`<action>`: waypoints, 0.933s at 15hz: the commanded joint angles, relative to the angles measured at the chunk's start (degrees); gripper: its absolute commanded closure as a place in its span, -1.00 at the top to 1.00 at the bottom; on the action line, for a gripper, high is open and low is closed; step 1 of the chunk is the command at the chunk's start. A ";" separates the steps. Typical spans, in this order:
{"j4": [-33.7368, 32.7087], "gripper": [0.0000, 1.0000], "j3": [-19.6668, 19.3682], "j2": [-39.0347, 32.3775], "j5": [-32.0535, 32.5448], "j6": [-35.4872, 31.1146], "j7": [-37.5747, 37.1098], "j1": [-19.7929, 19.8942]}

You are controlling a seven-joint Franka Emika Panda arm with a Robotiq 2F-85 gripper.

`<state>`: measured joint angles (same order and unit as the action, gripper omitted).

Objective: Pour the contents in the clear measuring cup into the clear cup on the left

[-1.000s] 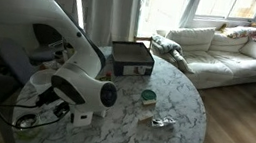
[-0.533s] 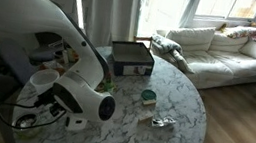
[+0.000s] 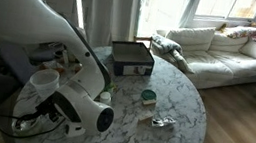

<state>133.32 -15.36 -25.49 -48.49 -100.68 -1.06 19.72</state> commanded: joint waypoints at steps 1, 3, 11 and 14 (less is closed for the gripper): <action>-1.41 0.57 0.00 -2.13 -1.68 2.28 2.66 1.01; -1.60 0.88 -0.23 -1.72 -1.45 2.36 2.96 0.87; -3.41 1.00 -1.41 8.44 3.94 0.14 7.76 -0.78; -3.70 1.00 -0.78 13.54 8.67 0.56 10.20 -1.74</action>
<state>128.53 -16.24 -17.61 -44.33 -99.91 6.86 19.23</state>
